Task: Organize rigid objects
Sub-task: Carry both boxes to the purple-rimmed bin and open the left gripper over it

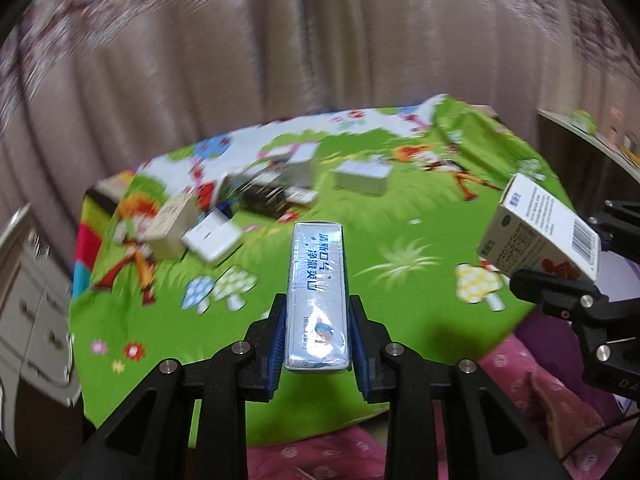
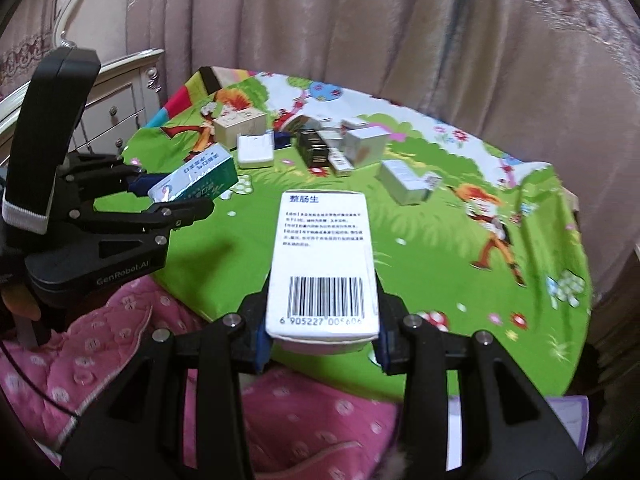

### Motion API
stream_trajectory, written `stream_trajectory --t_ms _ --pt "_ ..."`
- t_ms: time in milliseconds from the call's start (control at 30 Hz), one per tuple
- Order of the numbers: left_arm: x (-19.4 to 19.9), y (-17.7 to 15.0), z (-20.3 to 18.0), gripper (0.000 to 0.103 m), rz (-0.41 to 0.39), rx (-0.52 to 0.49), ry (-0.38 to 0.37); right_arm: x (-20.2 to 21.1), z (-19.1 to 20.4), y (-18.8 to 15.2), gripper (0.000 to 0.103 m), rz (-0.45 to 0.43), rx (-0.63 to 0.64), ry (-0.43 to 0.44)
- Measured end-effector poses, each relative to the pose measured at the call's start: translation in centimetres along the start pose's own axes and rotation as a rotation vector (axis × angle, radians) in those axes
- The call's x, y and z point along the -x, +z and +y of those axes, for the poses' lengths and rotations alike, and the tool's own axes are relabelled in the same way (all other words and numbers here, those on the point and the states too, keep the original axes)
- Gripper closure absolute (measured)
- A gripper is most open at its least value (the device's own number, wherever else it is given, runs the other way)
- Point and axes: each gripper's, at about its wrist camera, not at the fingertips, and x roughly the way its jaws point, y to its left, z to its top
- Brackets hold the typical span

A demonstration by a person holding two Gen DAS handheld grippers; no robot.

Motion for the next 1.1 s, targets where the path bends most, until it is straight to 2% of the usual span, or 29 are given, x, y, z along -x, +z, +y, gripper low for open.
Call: stream_trajectory --t_ms 333,533,767,967,1100 --pt "1.3 2.7 -8.1 0.073 -0.030 -0.173 -0.162 5.1 -6.8 -4.2 0.059 -0.010 -0.172 -0.151" --pt "1.7 3.9 -14.2 0.073 -0.011 -0.310 -0.265 7.8 -9.9 -6.7 0.060 0.004 -0.223 -0.272" --pt "0.6 4.5 -21.8 0.073 0.083 -0.428 -0.409 10.0 -14.2 -10.7 0.060 0.051 -0.346 -0.377" --pt "-0.7 3.6 -27.8 0.073 0.168 -0.510 -0.485 11.1 -17.8 -14.2 0.060 0.122 -0.437 -0.477" --pt "-1.3 3.0 -30.3 0.073 0.203 -0.536 -0.532 11.6 -19.3 -16.1 0.059 0.166 -0.482 -0.517"
